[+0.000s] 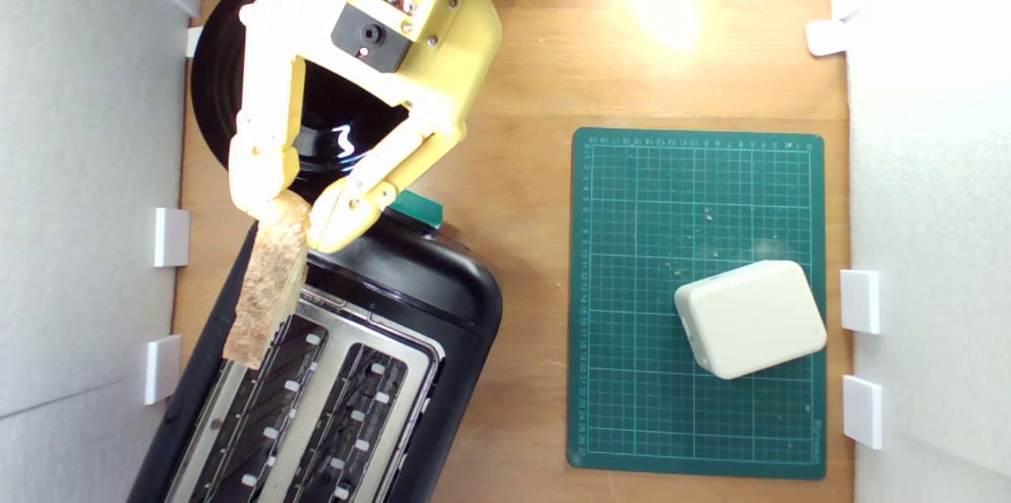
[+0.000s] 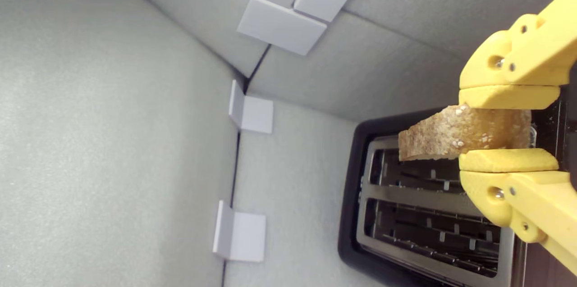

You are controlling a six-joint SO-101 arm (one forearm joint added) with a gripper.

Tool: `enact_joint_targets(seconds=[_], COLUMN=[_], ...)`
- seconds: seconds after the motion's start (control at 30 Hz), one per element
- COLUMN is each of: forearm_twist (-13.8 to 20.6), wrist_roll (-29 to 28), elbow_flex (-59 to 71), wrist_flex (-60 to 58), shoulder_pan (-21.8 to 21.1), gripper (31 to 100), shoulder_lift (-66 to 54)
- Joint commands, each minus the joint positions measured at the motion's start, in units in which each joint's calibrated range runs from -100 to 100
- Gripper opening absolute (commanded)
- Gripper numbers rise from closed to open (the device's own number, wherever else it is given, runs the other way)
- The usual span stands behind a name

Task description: Pick bread and place in toaster

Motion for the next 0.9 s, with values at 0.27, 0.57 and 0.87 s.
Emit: enact_joint_targets(seconds=[0.27,0.57,0.87], forearm_twist=[-5.2,-5.7,-5.8], wrist_roll=[0.1,0.2,0.5], elbow_flex=[-6.1,-10.0,-10.0], wrist_flex=[-0.7,-0.7,-0.7], shoulder_pan=[2.6,2.9,5.7], gripper=[48.9,48.9,48.9], shoulder_lift=[4.0,7.0,10.0])
